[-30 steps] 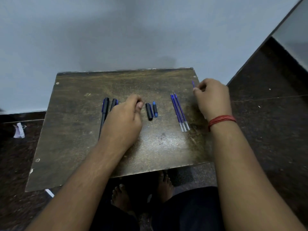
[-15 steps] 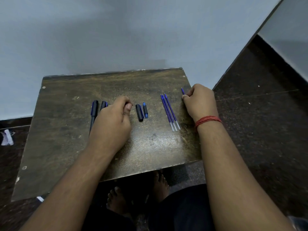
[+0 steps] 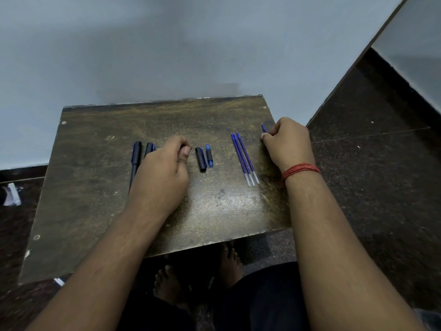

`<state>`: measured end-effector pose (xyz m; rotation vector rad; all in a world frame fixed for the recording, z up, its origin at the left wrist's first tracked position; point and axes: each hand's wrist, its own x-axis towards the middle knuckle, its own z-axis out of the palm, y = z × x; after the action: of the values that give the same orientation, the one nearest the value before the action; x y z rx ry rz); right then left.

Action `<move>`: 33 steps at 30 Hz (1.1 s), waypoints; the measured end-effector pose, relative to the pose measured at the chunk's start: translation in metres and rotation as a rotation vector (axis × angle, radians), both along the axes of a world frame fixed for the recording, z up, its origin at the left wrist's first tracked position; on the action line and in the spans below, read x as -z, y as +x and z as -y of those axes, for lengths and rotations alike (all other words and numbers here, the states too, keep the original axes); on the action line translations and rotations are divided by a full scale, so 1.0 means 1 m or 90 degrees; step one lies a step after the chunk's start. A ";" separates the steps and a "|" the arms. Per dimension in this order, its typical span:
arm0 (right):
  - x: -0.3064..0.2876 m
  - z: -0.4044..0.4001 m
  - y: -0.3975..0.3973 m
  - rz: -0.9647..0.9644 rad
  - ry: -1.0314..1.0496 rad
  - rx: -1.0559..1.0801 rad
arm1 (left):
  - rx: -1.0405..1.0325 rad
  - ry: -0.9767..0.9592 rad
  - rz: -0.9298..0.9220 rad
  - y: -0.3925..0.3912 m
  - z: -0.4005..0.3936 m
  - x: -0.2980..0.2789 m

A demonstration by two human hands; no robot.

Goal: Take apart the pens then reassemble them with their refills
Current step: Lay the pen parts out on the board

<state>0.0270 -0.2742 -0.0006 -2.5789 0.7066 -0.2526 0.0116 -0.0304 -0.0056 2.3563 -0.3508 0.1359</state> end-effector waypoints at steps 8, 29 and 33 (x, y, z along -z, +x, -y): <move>-0.018 -0.025 0.004 -0.082 -0.019 -0.107 | -0.002 -0.007 0.008 0.000 0.000 -0.001; -0.012 -0.045 0.007 -0.162 -0.002 -0.141 | -0.004 -0.017 0.004 0.001 -0.002 0.000; -0.016 -0.050 0.004 -0.166 -0.012 -0.151 | -0.005 -0.019 0.000 0.001 -0.001 0.000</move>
<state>0.0313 -0.2244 0.0154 -2.7103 0.4796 0.1555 0.0129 -0.0293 -0.0055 2.3276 -0.3382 0.1439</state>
